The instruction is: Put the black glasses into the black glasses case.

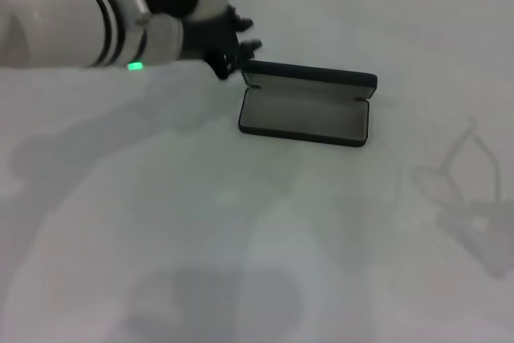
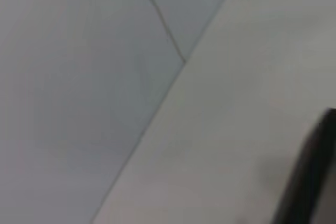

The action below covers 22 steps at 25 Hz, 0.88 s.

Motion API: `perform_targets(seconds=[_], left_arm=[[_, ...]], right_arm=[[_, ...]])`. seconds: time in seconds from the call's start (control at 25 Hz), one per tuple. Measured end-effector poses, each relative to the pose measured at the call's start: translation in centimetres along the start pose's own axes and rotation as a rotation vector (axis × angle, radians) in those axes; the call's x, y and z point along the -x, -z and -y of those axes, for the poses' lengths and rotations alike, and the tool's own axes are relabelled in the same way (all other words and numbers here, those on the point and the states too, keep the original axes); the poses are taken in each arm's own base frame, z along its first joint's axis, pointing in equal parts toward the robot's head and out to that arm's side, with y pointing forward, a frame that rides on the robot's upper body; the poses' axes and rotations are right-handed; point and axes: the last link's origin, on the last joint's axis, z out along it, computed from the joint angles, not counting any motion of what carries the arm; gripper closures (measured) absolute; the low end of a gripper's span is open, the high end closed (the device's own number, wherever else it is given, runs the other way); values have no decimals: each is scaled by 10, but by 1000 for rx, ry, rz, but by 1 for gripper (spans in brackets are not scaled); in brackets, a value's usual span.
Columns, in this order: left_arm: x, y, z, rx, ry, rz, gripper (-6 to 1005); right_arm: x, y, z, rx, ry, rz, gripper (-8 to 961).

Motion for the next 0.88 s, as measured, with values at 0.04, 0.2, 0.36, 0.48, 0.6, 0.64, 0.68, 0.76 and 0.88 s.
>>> perform_targets(seconds=[0.04, 0.2, 0.36, 0.48, 0.6, 0.64, 0.68, 0.76, 0.88], left_arm=[[-3, 2, -6, 3, -19, 17, 730], [-7, 6, -10, -31, -34, 51, 728], [-5, 8, 4, -109, 8, 30, 727], [0, 4, 13, -170, 18, 24, 727], [3, -9, 15, -154, 22, 46, 726], [4, -15, 15, -140, 22, 58, 726], [7, -22, 14, -123, 23, 77, 726], [10, -29, 12, -103, 22, 98, 726], [13, -33, 9, -89, 22, 113, 726]], right_arm=[[0, 0, 0, -2, 0, 1, 834], [1, 0, 1, -3, 3, 3, 834], [1, -1, 2, -2, 5, 3, 833], [0, -1, 2, -6, 3, -3, 833], [-1, -1, 2, -9, 1, -6, 833], [-1, -1, 2, -8, 1, -6, 833], [-1, -1, 2, -8, 0, -6, 833], [-3, -2, 1, -7, -4, -3, 833], [-4, -2, 0, -8, -8, 2, 833]])
